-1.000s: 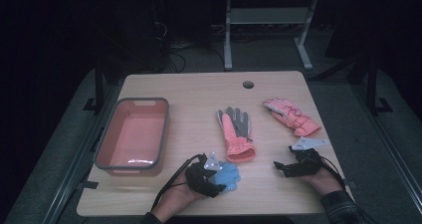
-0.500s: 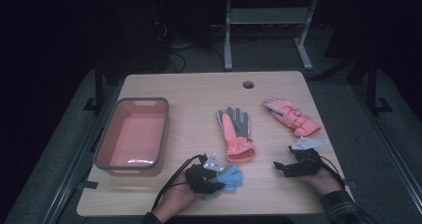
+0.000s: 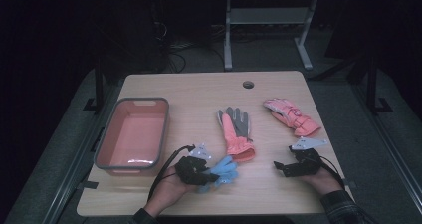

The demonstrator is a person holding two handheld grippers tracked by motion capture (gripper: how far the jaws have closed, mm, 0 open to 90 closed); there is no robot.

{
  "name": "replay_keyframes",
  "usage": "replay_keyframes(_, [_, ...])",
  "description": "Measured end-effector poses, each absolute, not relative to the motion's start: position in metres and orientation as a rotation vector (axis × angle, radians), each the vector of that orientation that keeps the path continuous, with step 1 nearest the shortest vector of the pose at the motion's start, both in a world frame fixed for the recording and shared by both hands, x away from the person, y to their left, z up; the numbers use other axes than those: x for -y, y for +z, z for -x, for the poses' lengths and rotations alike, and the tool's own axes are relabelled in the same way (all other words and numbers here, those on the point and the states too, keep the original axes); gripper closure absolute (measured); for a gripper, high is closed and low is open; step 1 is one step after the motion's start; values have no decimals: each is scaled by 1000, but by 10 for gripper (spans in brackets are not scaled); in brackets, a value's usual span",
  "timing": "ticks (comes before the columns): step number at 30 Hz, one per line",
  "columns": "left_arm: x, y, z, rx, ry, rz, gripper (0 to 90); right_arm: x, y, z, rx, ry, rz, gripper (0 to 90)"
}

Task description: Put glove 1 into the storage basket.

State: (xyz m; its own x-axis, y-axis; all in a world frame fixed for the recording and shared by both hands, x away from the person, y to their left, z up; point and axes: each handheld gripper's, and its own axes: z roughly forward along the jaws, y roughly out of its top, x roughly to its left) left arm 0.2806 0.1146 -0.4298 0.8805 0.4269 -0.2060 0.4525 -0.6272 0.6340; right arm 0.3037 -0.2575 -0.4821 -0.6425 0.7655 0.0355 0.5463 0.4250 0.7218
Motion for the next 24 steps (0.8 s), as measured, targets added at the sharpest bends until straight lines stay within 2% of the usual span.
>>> replay_keyframes(11, [-134, -401, -297, -711, -3, -2282, 740, 257, -482, -304, -2384, 1042, -1134, 126])
replay_keyframes(24, [-168, -369, -324, -806, 117, -2222, 740, 257, -482, -304, -2382, 1042, -1135, 126])
